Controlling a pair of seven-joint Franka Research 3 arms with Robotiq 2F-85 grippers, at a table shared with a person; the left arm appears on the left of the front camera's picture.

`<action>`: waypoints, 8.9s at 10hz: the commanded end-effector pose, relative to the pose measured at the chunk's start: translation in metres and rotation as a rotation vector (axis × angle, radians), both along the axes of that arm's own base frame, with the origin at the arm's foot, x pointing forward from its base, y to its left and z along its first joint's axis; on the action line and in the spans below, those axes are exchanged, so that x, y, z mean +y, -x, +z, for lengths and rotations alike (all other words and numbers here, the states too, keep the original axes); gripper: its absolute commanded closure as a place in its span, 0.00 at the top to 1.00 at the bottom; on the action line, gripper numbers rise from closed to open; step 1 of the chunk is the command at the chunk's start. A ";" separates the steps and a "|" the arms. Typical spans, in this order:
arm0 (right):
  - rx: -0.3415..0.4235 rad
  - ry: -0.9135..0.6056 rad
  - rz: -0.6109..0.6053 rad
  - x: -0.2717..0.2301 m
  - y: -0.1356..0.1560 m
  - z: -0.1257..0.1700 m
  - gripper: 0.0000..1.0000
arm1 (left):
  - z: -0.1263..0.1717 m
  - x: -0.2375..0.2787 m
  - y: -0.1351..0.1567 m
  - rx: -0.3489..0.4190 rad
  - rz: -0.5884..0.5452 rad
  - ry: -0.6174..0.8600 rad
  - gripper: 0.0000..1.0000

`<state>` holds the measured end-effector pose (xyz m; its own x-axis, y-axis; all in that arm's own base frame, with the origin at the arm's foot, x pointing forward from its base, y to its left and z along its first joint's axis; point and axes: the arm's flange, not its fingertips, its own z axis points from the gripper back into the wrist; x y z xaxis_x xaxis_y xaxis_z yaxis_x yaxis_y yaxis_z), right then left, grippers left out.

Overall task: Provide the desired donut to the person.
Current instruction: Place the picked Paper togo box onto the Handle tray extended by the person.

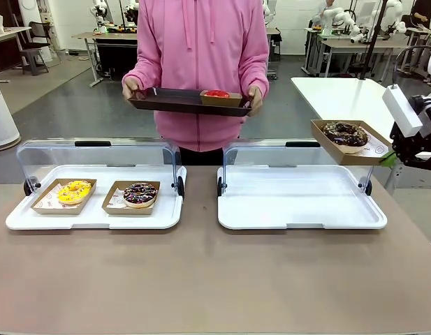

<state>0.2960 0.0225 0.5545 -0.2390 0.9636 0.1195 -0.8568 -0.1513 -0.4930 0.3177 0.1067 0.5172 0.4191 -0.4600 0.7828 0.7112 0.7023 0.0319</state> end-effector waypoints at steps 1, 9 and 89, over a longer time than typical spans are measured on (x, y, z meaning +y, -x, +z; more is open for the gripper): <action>-0.018 0.018 0.004 -0.003 -0.002 0.000 0.00 | 0.001 0.000 0.000 0.007 0.007 0.018 1.00; -0.018 0.018 0.004 -0.003 -0.002 0.000 0.00 | 0.001 0.000 0.000 0.007 0.007 0.018 1.00; 0.257 -0.804 -0.437 -0.053 -0.111 -0.045 1.00 | 0.001 0.000 0.000 0.007 0.007 0.018 1.00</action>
